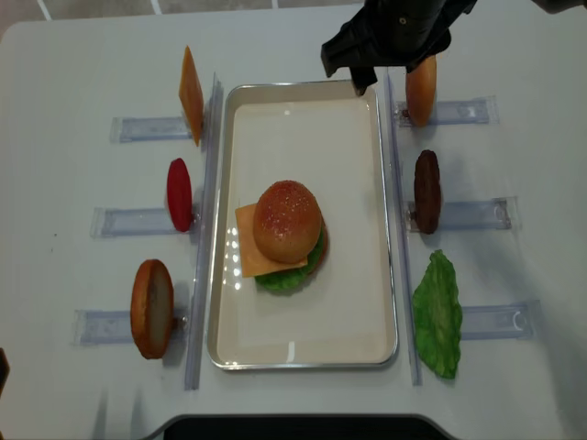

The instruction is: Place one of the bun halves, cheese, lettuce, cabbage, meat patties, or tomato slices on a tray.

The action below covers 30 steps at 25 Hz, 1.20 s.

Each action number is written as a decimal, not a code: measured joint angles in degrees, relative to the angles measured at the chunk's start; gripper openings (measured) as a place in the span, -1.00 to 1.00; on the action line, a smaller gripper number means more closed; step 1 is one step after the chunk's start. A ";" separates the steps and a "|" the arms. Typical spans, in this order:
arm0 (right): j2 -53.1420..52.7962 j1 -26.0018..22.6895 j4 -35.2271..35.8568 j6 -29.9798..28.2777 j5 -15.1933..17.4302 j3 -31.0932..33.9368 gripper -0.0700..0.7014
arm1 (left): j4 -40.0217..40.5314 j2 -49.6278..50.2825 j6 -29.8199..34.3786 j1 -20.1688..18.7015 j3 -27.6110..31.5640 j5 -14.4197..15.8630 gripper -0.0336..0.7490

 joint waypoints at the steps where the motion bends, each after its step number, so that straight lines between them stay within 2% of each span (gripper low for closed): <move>1: 0.00 -1.84 -0.22 -0.05 0.27 0.00 0.41 | 0.00 0.00 0.00 0.00 0.00 0.00 0.08; 3: 0.00 -6.88 -0.22 -1.28 0.50 0.00 0.41 | 0.00 0.00 0.00 0.00 0.00 0.00 0.08; 9: 0.11 -29.35 0.75 -6.30 0.67 0.00 0.40 | 0.00 0.00 0.00 0.00 0.00 0.00 0.08; 13: 0.11 -37.85 1.94 -7.89 1.04 0.00 0.40 | 0.00 0.00 0.00 0.00 0.00 0.00 0.08; 16: -0.39 -38.95 2.08 -8.66 0.94 0.60 0.40 | 0.00 0.00 0.00 0.00 0.00 0.00 0.08; 18: -2.70 -38.95 2.86 -9.01 0.72 4.71 0.39 | 0.00 0.00 0.00 0.00 0.00 0.00 0.08; 20: -7.92 -38.95 3.74 -9.12 0.53 11.42 0.39 | 0.00 0.00 0.00 0.00 0.00 0.00 0.08; 23: -18.66 -38.95 3.86 -9.84 0.25 24.98 0.39 | 0.00 0.00 0.00 0.00 0.00 0.00 0.08; 27: -34.04 -38.95 3.69 -11.19 -3.42 43.28 0.39 | 0.00 0.00 0.00 0.00 0.00 0.00 0.08; 30: -44.34 -38.95 3.69 -11.30 -5.40 52.54 0.39 | 0.00 0.00 0.00 0.00 0.00 0.00 0.08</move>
